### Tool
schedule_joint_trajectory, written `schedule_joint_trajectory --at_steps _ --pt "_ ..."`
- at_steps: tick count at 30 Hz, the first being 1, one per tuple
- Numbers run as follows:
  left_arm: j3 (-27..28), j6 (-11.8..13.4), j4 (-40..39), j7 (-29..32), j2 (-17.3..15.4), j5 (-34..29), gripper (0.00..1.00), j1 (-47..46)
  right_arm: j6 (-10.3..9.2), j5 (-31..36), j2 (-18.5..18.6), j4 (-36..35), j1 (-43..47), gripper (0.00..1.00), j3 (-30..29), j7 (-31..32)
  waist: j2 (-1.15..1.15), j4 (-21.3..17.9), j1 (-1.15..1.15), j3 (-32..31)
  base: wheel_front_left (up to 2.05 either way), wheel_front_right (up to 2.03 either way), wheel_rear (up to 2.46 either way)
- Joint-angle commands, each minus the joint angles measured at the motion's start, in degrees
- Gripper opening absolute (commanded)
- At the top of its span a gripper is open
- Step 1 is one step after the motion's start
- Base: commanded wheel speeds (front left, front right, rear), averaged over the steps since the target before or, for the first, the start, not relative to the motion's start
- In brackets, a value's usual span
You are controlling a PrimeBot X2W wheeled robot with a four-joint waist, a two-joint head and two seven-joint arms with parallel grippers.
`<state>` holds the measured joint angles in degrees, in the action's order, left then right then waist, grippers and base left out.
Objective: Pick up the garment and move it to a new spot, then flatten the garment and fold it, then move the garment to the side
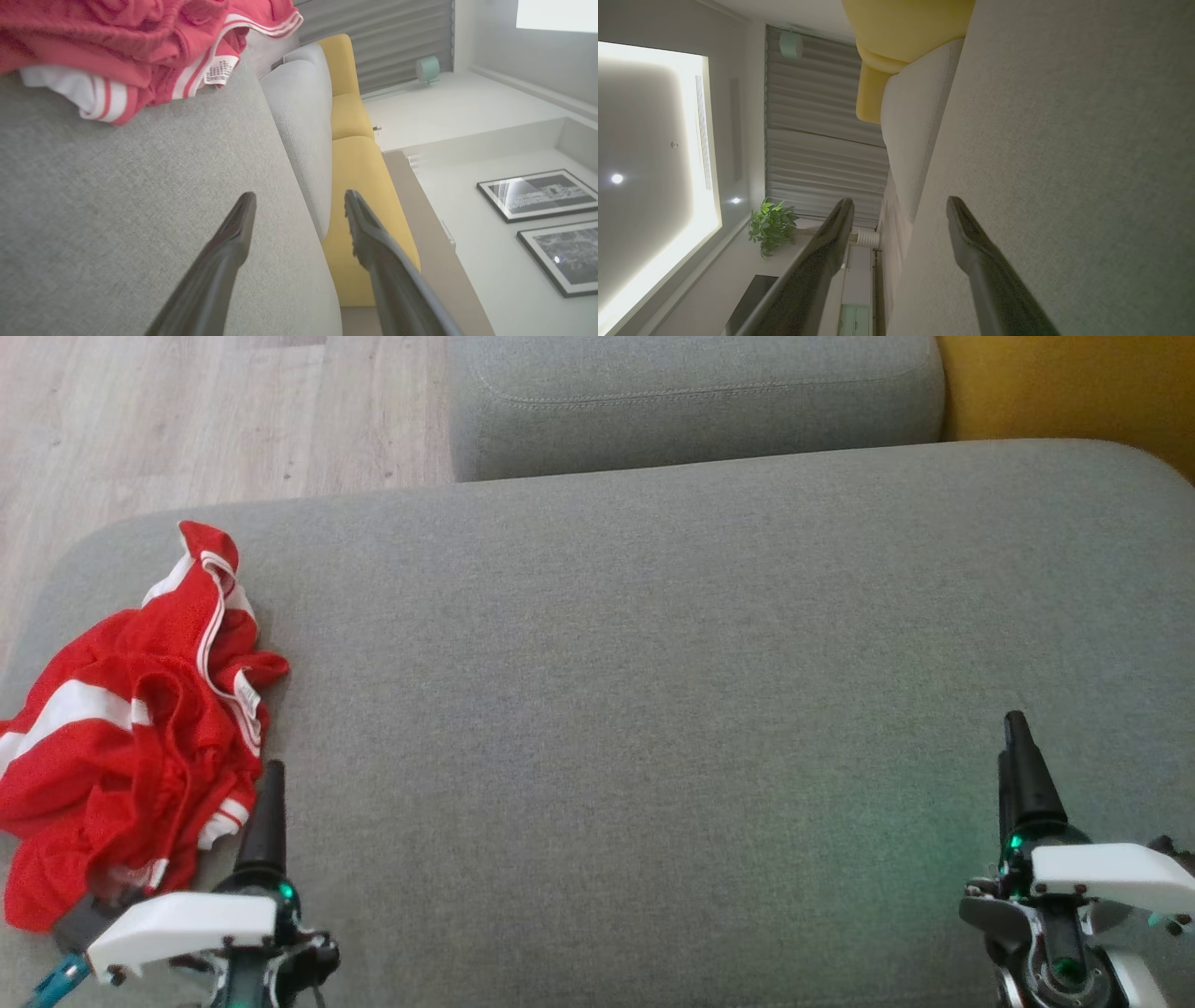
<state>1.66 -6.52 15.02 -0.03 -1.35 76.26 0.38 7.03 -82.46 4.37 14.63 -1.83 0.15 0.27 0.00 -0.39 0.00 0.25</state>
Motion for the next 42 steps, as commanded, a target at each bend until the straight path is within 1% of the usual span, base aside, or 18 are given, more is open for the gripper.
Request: schedule_joint_trajectory --at_steps 1,10,21,26,31,42 --pt "0.01 0.07 -2.51 -0.56 -0.64 -2.12 1.00 -3.34 0.14 1.43 1.22 -2.66 -3.56 1.00 0.95 -0.74 0.00 0.00 0.00 -0.01 0.00 0.00 0.00" --pt "-1.11 1.44 -4.27 -2.06 -0.73 -13.17 1.00 -3.42 0.18 9.77 1.87 -3.84 -3.94 1.00 2.52 -2.25 0.00 -0.10 0.00 -0.19 0.00 0.00 0.00" --pt "-3.29 3.45 -4.85 -3.90 -0.91 -26.30 1.00 -3.62 0.22 23.88 2.86 -5.05 -4.41 1.00 5.13 -4.11 0.00 -0.22 0.00 -0.42 0.00 0.00 0.00" --pt "-4.37 4.90 -5.48 -4.74 -1.36 -32.02 1.00 -3.98 0.24 29.53 3.23 -5.20 -4.55 1.00 6.04 -4.96 0.00 -0.21 0.00 -0.46 0.00 0.00 0.00" --pt "-5.47 6.14 -6.00 -5.58 -1.69 -36.16 1.00 -4.30 0.26 33.99 3.33 -5.05 -4.67 1.00 7.04 -5.80 0.00 -0.15 0.00 -0.54 0.00 0.00 0.00" --pt "-7.34 7.79 -6.65 -7.42 -2.51 -43.61 1.00 -4.88 0.30 42.29 3.91 -5.25 -5.23 1.00 9.08 -7.66 0.00 -0.25 0.00 -0.71 0.00 0.00 0.00"
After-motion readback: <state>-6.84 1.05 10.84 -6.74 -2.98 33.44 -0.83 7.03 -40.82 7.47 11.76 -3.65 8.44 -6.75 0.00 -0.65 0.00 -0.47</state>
